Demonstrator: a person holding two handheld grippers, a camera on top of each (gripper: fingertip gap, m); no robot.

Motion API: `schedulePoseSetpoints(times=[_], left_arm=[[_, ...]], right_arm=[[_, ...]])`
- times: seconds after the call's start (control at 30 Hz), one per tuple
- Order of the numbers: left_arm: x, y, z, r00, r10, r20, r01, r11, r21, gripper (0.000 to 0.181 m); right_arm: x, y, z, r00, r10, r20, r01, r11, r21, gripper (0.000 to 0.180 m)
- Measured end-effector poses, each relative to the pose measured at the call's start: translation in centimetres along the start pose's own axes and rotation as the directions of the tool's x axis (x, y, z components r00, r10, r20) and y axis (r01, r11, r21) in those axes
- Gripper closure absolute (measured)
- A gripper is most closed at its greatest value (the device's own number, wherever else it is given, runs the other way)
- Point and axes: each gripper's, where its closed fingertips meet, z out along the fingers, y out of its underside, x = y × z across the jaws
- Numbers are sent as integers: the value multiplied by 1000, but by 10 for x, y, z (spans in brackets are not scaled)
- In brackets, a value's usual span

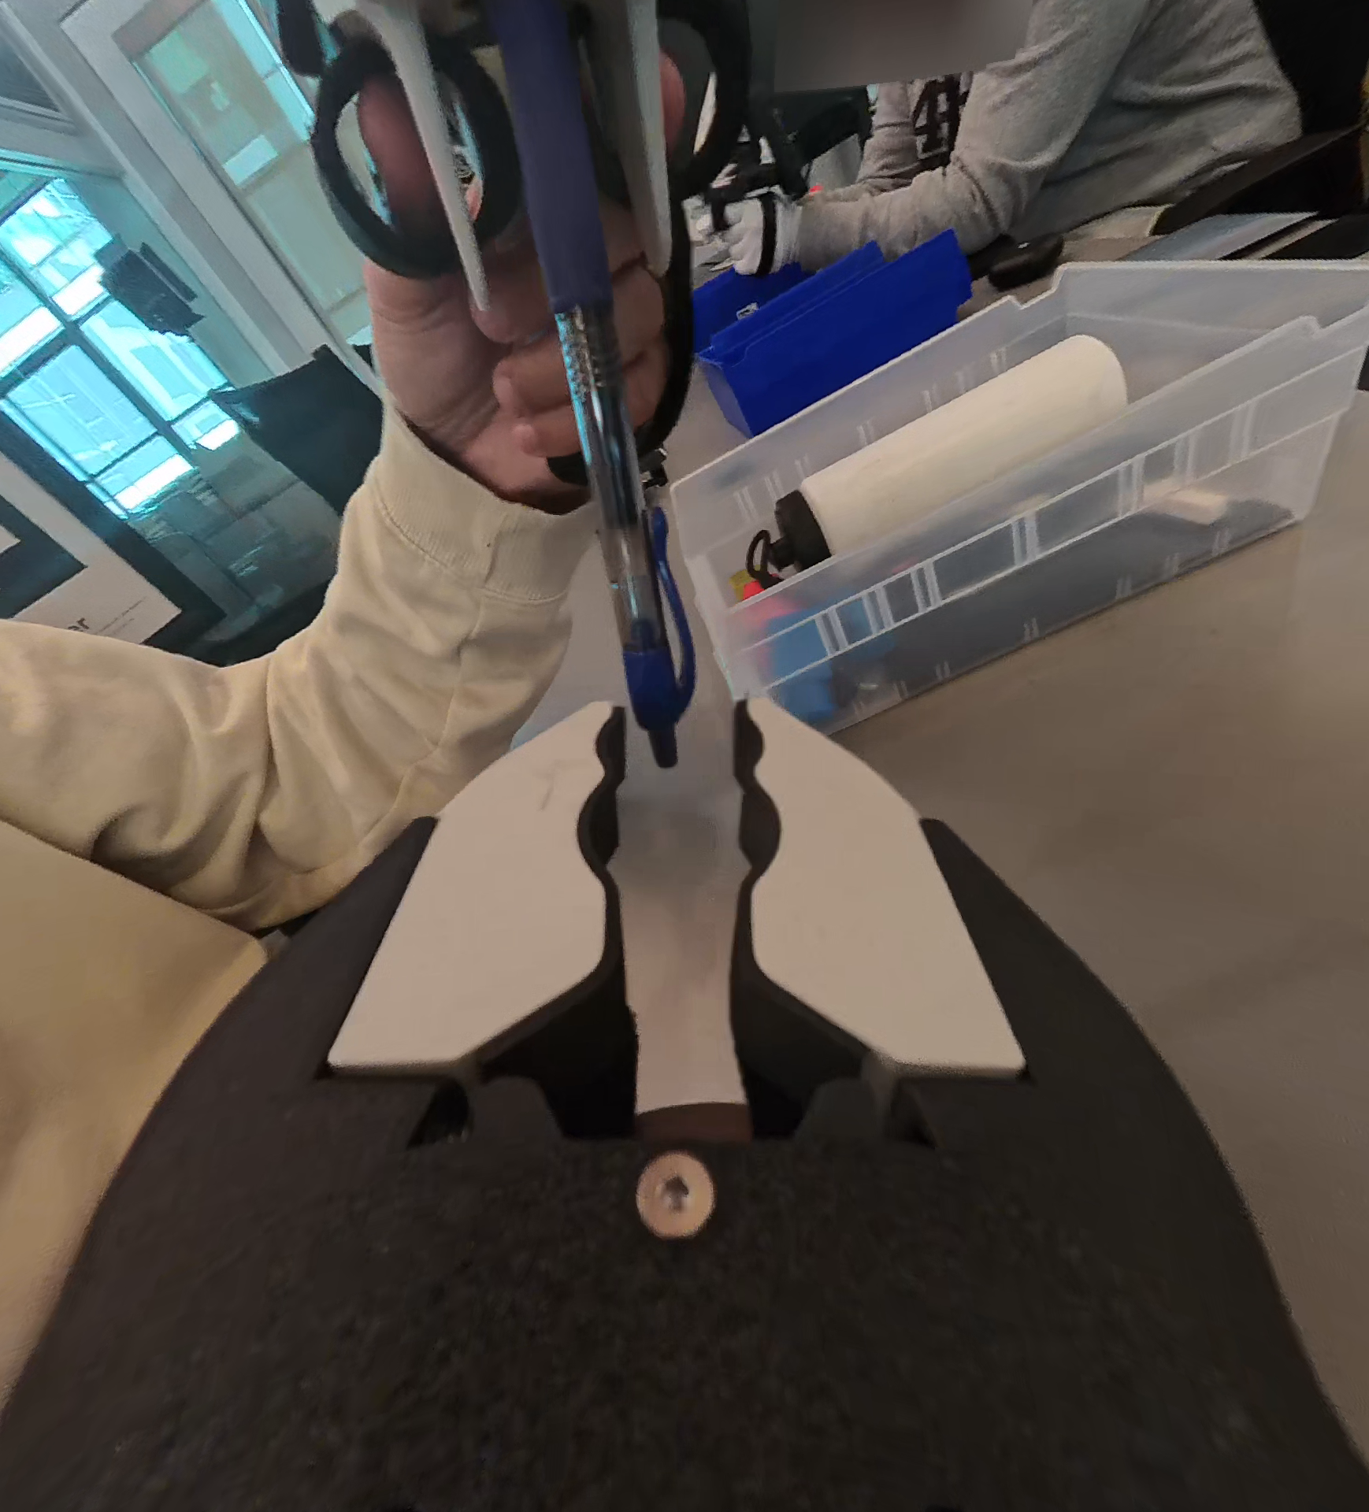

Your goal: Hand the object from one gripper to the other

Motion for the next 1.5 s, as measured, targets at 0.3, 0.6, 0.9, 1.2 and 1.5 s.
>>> schedulePoseSetpoints(times=[0.3,0.6,0.9,1.2,1.5], left_arm=[[-38,5,6,975,-128,179,114,990,87,174],[-36,33,50,947,-97,306,106,994,-14,174],[-33,38,55,949,-119,291,135,990,-33,173],[-31,44,33,937,-110,332,95,994,60,143],[1,140,7,937,-106,333,83,993,83,143]], right_arm=[[11,-49,-21,918,-202,-341,247,964,94,138],[43,-37,-18,519,-418,-746,415,886,-208,157],[52,-36,-30,439,-429,-790,396,881,-259,168],[56,-32,-34,465,-440,-768,377,884,-278,169],[33,-28,-24,668,-463,-583,398,884,-247,169]])
